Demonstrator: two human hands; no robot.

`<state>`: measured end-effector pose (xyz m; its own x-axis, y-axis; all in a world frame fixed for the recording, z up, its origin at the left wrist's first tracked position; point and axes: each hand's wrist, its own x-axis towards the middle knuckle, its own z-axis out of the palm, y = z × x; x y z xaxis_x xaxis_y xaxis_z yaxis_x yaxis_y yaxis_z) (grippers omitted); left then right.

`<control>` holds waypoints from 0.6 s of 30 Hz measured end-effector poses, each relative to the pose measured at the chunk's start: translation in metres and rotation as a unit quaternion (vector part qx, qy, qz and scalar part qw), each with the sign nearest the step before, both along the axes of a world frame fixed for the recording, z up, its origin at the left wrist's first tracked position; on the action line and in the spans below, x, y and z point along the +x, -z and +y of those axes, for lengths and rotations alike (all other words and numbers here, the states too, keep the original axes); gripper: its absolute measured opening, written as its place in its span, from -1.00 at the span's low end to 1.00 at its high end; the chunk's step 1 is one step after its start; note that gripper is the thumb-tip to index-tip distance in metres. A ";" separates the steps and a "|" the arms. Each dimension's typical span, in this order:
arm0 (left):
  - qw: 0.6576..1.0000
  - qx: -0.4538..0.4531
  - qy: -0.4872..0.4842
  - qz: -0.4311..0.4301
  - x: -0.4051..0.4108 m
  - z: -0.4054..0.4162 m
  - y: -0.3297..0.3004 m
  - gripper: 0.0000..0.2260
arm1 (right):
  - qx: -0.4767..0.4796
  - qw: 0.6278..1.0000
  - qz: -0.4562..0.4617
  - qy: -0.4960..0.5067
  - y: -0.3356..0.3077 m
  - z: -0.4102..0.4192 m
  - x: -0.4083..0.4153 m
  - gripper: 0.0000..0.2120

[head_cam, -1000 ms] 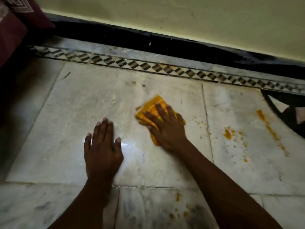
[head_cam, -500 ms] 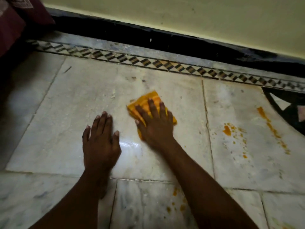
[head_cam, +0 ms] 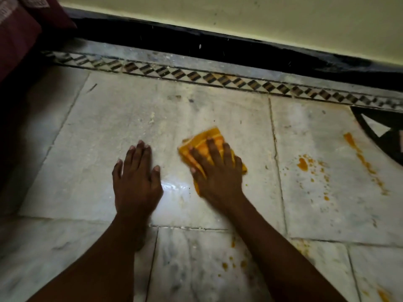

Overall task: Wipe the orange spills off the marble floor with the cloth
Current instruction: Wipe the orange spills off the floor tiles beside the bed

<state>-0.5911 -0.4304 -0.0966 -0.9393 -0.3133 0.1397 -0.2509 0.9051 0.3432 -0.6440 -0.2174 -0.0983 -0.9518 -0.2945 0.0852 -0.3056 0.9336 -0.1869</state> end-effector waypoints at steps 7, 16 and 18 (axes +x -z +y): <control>1.000 0.000 0.003 -0.014 0.000 -0.002 0.000 -0.42 | -0.029 0.945 -0.101 0.309 -0.013 0.084 -0.062 -0.47; 1.000 0.015 0.015 0.001 0.004 -0.006 0.002 -0.42 | -0.014 0.998 -0.002 0.067 0.003 0.018 0.102 -0.49; 0.999 0.022 0.023 0.005 0.006 -0.007 0.006 -0.42 | 0.014 0.990 -0.013 0.139 0.000 0.051 0.100 -0.46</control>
<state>-0.5856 -0.4379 -0.1021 -0.9513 -0.2762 0.1369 -0.2059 0.8997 0.3849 -0.5438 -0.1664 -0.0979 -0.9982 -0.0236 0.0557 -0.0325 0.9860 -0.1633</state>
